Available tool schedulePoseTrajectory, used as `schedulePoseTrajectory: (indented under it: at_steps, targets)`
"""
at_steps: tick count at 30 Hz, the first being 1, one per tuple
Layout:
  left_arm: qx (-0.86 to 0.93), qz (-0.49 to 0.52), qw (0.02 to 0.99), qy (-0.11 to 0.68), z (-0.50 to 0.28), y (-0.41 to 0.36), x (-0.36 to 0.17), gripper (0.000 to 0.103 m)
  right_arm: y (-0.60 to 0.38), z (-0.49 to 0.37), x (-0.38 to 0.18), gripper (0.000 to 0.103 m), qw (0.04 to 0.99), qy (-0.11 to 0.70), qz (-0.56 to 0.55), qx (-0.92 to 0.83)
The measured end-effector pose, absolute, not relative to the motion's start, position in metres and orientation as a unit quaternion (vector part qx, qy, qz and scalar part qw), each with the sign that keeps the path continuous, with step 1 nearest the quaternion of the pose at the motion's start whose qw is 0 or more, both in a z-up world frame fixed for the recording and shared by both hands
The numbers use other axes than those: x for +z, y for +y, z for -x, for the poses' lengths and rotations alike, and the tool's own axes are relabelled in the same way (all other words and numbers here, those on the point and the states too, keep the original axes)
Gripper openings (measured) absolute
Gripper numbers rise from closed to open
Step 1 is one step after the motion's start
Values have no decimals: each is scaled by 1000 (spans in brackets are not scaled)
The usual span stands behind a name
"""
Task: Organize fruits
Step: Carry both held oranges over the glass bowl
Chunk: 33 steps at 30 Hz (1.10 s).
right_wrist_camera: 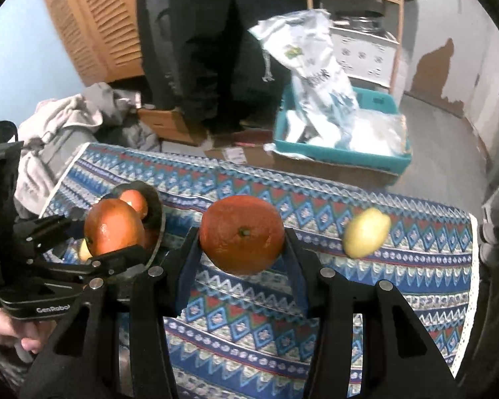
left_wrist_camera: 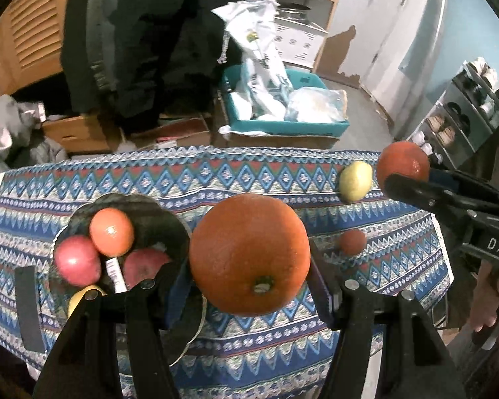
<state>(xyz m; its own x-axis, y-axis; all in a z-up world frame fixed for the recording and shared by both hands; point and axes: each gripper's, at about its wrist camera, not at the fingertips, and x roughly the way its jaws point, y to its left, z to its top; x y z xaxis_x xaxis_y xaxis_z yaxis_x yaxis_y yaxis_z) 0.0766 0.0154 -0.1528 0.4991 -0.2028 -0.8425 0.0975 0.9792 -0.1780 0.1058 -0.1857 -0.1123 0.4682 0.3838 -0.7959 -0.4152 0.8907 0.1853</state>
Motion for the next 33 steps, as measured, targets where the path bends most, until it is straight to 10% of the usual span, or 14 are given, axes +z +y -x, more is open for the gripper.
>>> schedulePoseTrajectory:
  at_steps: [33]
  targets:
    - [5,97,825,557,-30,117,-228,65,-58,-103,-160,48,796,506,51,327]
